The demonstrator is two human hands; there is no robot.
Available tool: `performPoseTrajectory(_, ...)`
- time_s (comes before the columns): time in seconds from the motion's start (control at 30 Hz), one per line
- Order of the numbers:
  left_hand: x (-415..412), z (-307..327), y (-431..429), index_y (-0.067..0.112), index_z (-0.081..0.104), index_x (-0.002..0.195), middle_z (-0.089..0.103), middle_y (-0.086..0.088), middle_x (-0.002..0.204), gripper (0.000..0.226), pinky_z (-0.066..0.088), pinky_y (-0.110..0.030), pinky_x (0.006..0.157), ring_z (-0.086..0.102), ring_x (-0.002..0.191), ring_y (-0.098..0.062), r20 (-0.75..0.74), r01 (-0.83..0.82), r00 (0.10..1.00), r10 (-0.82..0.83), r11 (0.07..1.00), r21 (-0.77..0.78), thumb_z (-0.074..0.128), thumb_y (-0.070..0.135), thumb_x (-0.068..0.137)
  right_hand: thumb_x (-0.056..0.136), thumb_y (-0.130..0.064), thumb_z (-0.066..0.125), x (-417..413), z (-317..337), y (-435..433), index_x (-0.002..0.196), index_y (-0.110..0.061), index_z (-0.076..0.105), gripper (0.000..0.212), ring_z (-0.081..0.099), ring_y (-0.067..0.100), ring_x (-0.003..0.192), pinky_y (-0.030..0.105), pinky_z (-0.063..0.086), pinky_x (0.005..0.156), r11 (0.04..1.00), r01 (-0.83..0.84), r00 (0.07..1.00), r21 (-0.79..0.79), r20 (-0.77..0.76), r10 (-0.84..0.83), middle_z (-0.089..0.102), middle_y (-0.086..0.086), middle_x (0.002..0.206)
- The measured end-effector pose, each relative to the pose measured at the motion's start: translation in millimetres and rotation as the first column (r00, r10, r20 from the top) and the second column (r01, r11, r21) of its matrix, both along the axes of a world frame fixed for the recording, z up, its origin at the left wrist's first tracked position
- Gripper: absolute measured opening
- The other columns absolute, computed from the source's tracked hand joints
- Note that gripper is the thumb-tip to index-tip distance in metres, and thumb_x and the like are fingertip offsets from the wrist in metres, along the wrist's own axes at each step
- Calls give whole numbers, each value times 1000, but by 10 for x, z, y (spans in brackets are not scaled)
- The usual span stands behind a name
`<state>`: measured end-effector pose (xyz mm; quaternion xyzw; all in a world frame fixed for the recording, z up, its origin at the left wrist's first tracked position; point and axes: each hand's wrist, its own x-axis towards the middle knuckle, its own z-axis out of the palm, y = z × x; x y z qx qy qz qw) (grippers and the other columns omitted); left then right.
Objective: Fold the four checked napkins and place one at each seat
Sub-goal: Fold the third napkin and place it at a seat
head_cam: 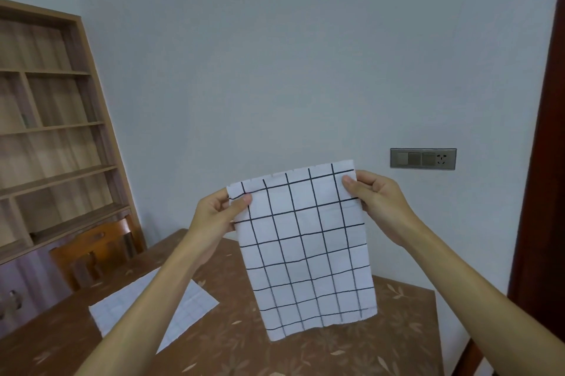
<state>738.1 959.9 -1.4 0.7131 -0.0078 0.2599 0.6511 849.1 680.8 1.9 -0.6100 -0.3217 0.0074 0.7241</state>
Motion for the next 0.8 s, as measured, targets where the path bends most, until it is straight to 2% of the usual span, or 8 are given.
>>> performPoseTrajectory(0.1, 13, 85, 13, 12, 73, 116, 77, -10, 110, 23, 59, -47, 88, 73, 104, -31, 64, -52, 996, 54, 998, -22, 66, 12, 94, 87, -18, 72, -36, -53, -12, 119, -14, 70, 32, 72, 19, 107, 33, 55, 93, 988, -123, 992, -95, -47, 119, 75, 3, 114)
performPoseTrajectory(0.2, 23, 190, 20, 16, 76, 110, 78, -9, 108, 19, 58, -45, 91, 74, 102, -29, 136, -92, 986, 96, 995, -35, 69, 12, 92, 80, -10, 80, -57, -221, 30, 115, -13, 72, 36, 71, 16, 107, 29, 55, 92, 949, -172, 985, -263, -77, 157, 76, 0, 113)
performPoseTrajectory(0.37, -13, 312, 30, 23, 77, 102, 78, -5, 105, 15, 59, -42, 89, 74, 101, -24, 206, -121, 970, 130, 991, -56, 71, 20, 88, 79, -5, 80, -108, -435, 188, 109, -11, 74, 32, 73, 11, 98, 16, 56, 75, 945, -149, 987, -290, -99, 126, 78, -2, 104)
performPoseTrajectory(0.47, -73, 280, 89, 24, 67, 116, 76, 1, 114, 48, 60, -37, 86, 73, 104, -17, 112, -62, 992, 60, 998, 12, 78, 40, 72, 81, -4, 78, -109, -425, 253, 104, -16, 74, 27, 74, 7, 90, 15, 56, 67, 967, -97, 993, -235, -87, 78, 78, -5, 100)
performPoseTrajectory(0.53, -104, 172, 151, 24, 63, 118, 75, 6, 112, 65, 60, -26, 80, 74, 99, -7, -21, -37, 999, 40, 992, 122, 87, 44, 60, 81, -4, 78, -88, -389, 257, 103, -15, 75, 25, 75, 10, 90, 19, 59, 69, 979, -78, 993, -187, -97, 61, 79, -3, 99)
performPoseTrajectory(0.63, -112, -21, 196, 24, 65, 113, 77, 12, 102, 47, 55, -11, 71, 72, 92, 4, -154, 20, 988, 31, 947, 321, 86, 19, 72, 81, -7, 79, -45, -339, 235, 109, -14, 75, 28, 74, 14, 98, 27, 59, 83, 985, -50, 996, -164, -84, 37, 78, -2, 104)
performPoseTrajectory(0.7, -95, -101, 228, 17, 70, 116, 79, 9, 104, 33, 57, -15, 76, 74, 98, -6, -162, 53, 987, 5, 934, 352, 78, 12, 84, 82, -8, 78, -14, -332, 207, 110, -14, 74, 30, 73, 14, 100, 28, 58, 86, 986, -53, 996, -159, -83, 40, 77, -1, 107)
performPoseTrajectory(0.8, -95, -102, 267, 8, 75, 110, 79, -4, 103, 20, 60, -27, 82, 76, 96, -21, -140, 48, 990, 1, 937, 347, 66, 18, 95, 82, -9, 78, -2, -315, 153, 109, -16, 74, 28, 74, 12, 99, 25, 59, 85, 982, -45, 998, -184, -57, 35, 78, -3, 106)
